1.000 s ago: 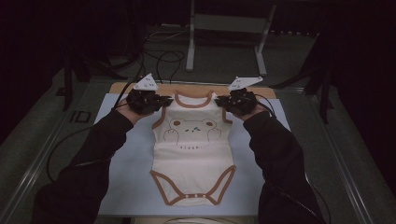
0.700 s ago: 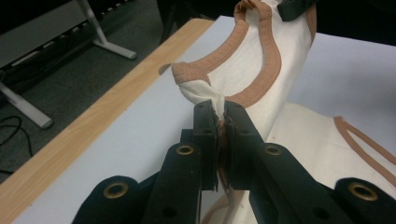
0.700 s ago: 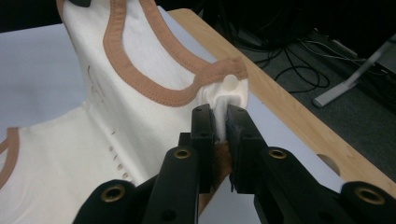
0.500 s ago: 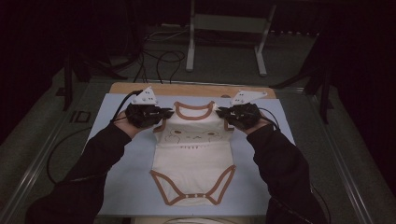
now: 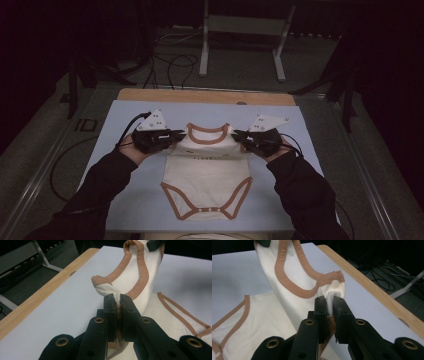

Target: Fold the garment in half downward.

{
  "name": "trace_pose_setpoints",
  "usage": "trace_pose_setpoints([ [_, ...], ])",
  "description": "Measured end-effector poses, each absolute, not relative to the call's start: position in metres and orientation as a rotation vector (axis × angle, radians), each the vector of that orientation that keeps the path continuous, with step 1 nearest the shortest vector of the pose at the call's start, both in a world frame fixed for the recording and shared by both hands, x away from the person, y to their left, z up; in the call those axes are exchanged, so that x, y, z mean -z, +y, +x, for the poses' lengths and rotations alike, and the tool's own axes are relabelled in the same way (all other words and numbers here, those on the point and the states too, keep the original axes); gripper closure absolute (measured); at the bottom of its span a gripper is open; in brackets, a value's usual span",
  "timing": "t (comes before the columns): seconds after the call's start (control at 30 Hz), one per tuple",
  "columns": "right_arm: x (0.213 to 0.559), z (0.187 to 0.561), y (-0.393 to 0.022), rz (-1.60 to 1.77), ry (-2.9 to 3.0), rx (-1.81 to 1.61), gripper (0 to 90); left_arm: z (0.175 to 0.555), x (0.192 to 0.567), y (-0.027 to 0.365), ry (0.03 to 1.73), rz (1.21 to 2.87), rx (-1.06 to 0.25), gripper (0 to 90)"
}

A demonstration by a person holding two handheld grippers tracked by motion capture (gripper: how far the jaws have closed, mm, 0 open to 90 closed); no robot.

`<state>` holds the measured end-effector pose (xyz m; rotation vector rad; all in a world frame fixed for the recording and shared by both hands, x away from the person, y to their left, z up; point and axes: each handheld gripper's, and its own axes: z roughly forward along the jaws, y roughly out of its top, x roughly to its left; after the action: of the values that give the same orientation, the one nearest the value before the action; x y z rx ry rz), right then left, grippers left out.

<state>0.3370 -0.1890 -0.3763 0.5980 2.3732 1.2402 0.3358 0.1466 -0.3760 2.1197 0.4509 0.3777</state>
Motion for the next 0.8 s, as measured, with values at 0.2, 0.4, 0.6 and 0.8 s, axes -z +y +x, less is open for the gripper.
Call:
trace_pose_setpoints([
  [0.2,0.387,0.321,-0.19,0.598,2.387,-1.259,82.6,0.32,0.387,0.147,0.421,2.125,-0.35,85.2],
  [0.4,0.403,0.307,-0.189,0.577,2.417,-1.26,82.6,0.311,0.404,0.152,0.399,2.121,-0.295,85.1],
  [0.6,0.417,0.3,-0.19,0.603,2.448,-1.265,82.6,0.304,0.423,0.155,0.404,2.123,-0.242,85.1],
  [0.8,0.431,0.291,-0.188,0.615,2.481,-1.259,82.6,0.297,0.437,0.153,0.406,2.147,-0.229,85.1],
])
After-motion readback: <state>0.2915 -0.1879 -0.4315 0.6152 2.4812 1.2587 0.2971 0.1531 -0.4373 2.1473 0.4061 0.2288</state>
